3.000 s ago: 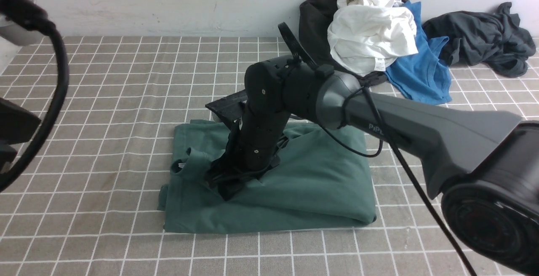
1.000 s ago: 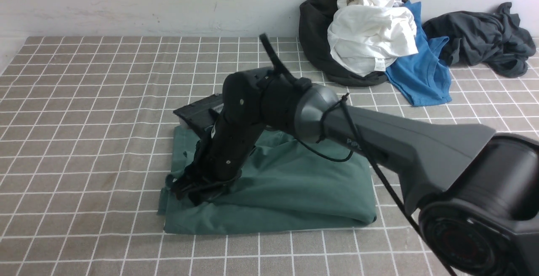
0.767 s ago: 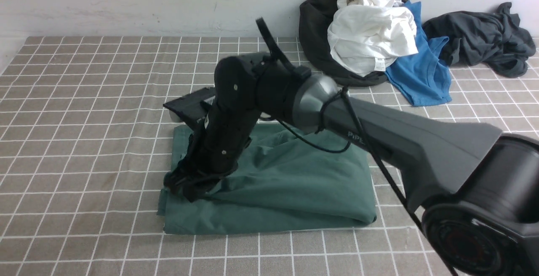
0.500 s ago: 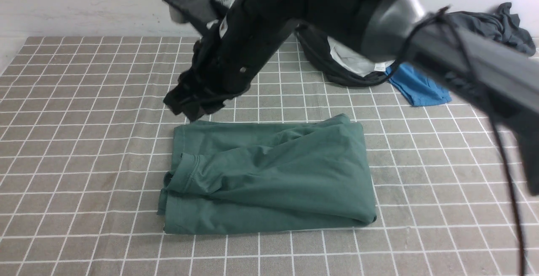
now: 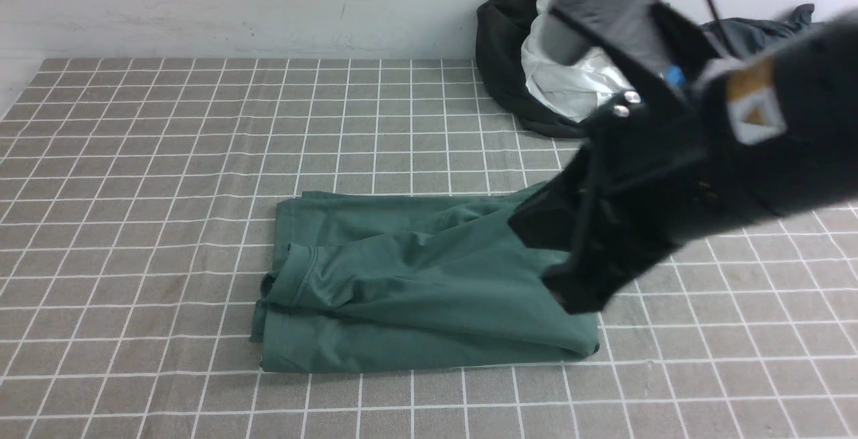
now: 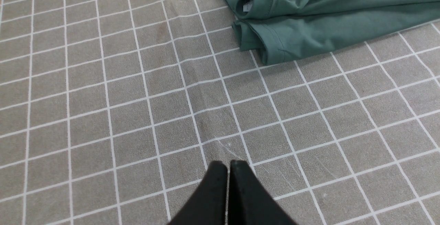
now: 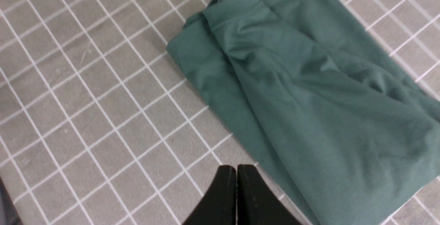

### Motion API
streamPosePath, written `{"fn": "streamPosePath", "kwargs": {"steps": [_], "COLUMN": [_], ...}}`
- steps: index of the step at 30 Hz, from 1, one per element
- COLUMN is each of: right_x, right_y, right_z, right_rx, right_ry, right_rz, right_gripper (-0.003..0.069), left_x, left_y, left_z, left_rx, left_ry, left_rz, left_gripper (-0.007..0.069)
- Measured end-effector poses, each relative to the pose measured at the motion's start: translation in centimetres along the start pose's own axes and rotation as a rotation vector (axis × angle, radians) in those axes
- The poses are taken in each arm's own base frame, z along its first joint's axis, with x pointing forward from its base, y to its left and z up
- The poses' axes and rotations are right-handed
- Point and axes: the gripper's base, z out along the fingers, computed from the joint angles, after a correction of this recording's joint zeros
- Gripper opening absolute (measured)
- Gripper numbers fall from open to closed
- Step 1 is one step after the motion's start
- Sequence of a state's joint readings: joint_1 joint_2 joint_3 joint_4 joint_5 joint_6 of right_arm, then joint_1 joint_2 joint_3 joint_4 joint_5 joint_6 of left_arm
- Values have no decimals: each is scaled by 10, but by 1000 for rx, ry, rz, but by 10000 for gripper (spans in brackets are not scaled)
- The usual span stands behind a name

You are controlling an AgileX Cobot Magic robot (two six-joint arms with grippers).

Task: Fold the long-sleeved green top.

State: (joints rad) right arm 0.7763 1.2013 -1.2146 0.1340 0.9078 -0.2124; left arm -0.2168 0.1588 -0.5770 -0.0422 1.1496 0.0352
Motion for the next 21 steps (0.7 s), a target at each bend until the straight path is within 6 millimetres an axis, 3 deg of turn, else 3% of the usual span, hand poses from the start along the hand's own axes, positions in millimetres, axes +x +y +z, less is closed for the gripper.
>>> {"fn": "streamPosePath", "kwargs": {"steps": [6, 11, 12, 18, 21], "right_x": [49, 89, 91, 145, 159], "right_y": [10, 16, 16, 25, 27], "right_z": [-66, -98, -99, -128, -126], "right_rx": [62, 108, 110, 139, 124], "right_ry": [-335, -537, -542, -723, -798], "right_rz": [19, -2, -3, -13, 30], "right_gripper": [-14, -14, -14, -14, -14], "left_x": [0, 0, 0, 0, 0], "left_y": [0, 0, 0, 0, 0], "left_z": [0, 0, 0, 0, 0], "left_rx": [0, 0, 0, 0, 0], "left_ry": [0, 0, 0, 0, 0], "left_rz": [0, 0, 0, 0, 0], "left_gripper": [-7, -7, -7, -7, -7]}}
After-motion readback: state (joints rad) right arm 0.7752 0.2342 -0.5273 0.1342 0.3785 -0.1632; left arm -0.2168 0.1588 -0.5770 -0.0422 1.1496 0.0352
